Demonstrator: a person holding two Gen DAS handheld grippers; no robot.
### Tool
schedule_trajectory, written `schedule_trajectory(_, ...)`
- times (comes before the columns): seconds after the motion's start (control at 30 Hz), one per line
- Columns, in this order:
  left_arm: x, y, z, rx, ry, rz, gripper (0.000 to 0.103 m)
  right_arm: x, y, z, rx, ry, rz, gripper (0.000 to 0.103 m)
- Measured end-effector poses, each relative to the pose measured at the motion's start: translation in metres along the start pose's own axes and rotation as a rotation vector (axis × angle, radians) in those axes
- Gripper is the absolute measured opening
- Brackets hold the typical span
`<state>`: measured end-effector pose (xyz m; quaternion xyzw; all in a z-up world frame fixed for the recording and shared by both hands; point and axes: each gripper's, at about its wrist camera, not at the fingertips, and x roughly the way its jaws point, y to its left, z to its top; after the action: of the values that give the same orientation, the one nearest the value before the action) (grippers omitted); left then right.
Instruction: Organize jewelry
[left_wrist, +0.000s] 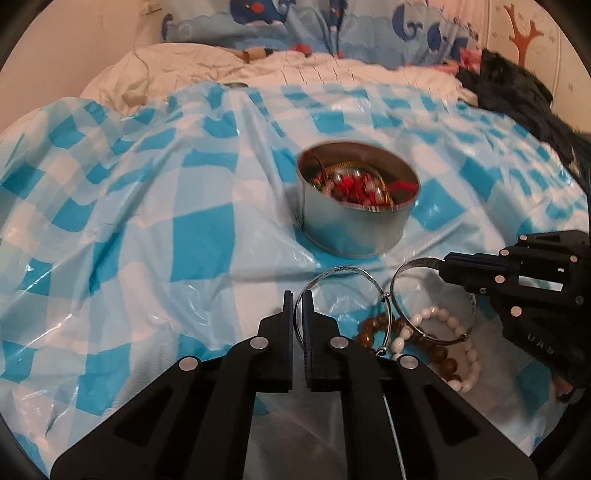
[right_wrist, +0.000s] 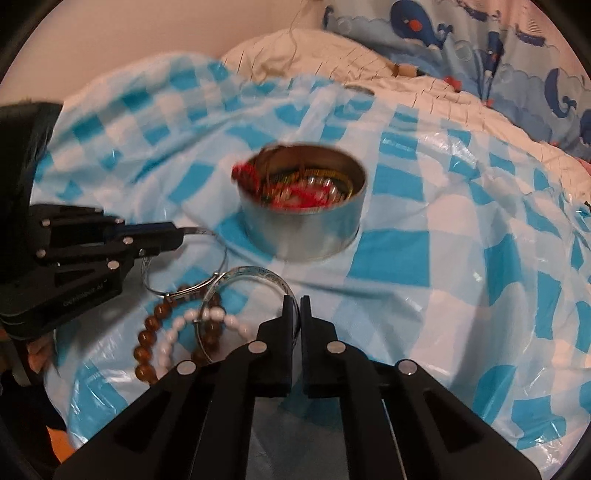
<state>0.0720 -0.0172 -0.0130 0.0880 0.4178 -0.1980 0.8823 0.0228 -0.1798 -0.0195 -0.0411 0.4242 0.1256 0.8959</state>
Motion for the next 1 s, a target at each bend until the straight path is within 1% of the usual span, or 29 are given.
schedule_trajectory(0.13, 0.004, 0.0, 0.001, 0.002, 0.011, 0.0, 0.004, 0.005, 0.002, 0.0, -0.014, 0.014, -0.025, 0.004)
schedule_trajectory(0.23, 0.011, -0.003, -0.001, 0.013, 0.042, -0.012, 0.004, 0.01, 0.004, -0.001, -0.027, 0.043, -0.04, 0.005)
schedule_trajectory(0.33, 0.015, -0.003, -0.004, 0.012, 0.057, -0.008, 0.004, 0.012, 0.004, -0.003, -0.026, 0.054, -0.042, 0.011)
schedule_trajectory(0.4, 0.018, -0.002, -0.004, 0.002, 0.063, -0.009, 0.006, 0.013, 0.004, -0.005, -0.03, 0.063, -0.042, 0.022)
schedule_trajectory(0.43, 0.018, -0.002, -0.005, 0.0, 0.064, -0.01, 0.007, 0.015, 0.005, -0.006, -0.034, 0.068, -0.043, 0.023)
schedule_trajectory(0.57, 0.021, -0.003, -0.006, 0.006, 0.071, -0.002, 0.01, 0.018, 0.01, -0.008, -0.074, 0.079, -0.066, 0.022)
schedule_trajectory(0.63, 0.021, -0.004, -0.006, 0.007, 0.073, 0.0, 0.01, 0.019, 0.011, -0.009, -0.078, 0.08, -0.058, 0.019)
schedule_trajectory(0.8, 0.021, -0.004, -0.007, 0.014, 0.072, 0.006, 0.01, 0.019, 0.013, -0.009, -0.09, 0.073, -0.071, 0.009)
schedule_trajectory(1.0, 0.021, -0.007, -0.007, 0.033, 0.069, 0.017, 0.01, 0.018, 0.012, -0.008, -0.085, 0.069, -0.072, 0.007)
